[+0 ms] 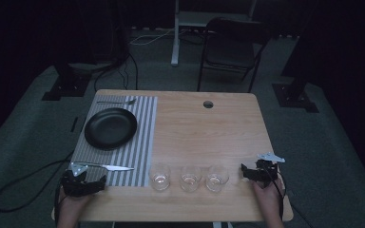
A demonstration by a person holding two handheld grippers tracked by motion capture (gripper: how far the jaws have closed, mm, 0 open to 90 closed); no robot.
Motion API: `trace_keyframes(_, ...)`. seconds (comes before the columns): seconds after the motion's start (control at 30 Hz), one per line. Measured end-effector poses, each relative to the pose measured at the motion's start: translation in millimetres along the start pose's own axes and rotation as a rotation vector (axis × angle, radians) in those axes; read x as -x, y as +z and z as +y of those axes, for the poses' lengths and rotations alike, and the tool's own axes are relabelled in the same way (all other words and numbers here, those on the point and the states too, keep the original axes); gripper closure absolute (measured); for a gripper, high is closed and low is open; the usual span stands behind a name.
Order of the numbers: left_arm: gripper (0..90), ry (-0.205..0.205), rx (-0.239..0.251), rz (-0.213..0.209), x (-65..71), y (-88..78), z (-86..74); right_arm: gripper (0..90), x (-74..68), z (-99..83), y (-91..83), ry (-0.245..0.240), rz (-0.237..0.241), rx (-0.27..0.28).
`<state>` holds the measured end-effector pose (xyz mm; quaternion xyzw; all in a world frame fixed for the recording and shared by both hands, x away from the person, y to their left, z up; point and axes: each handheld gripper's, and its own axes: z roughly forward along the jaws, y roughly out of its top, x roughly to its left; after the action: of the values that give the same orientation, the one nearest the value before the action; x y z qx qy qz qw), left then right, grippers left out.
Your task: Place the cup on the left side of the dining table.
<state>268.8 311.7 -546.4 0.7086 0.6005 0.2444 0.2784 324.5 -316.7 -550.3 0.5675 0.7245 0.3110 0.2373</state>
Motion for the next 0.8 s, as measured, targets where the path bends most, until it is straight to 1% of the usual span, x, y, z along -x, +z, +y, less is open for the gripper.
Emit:
trace_keyframes(0.23, 0.8, 0.005, -0.012, -0.003, -0.6, -0.3, 0.9, 11.6, 0.0, 0.0, 0.0, 0.0, 0.0, 0.0)
trace_keyframes(0.33, 0.7, 0.014, -0.013, -0.012, -1.7, -0.7, 0.5, 11.6, 0.0, 0.0, 0.0, 0.0, 0.0, 0.0)
trace_keyframes(0.53, 0.8, 0.015, -0.028, -0.012, -1.6, -0.5, 2.6, 11.6, 0.0, 0.0, 0.0, 0.0, 0.0, 0.0)
trace_keyframes(0.7, 0.8, 0.018, -0.026, -0.015, -2.0, -0.7, 2.5, 11.6, 0.0, 0.0, 0.0, 0.0, 0.0, 0.0)
trace_keyframes(0.8, 0.8, 0.029, -0.027, -0.029, -4.0, -1.8, 2.0, 11.6, 0.1, 0.0, 0.0, 0.0, 0.0, 0.0)
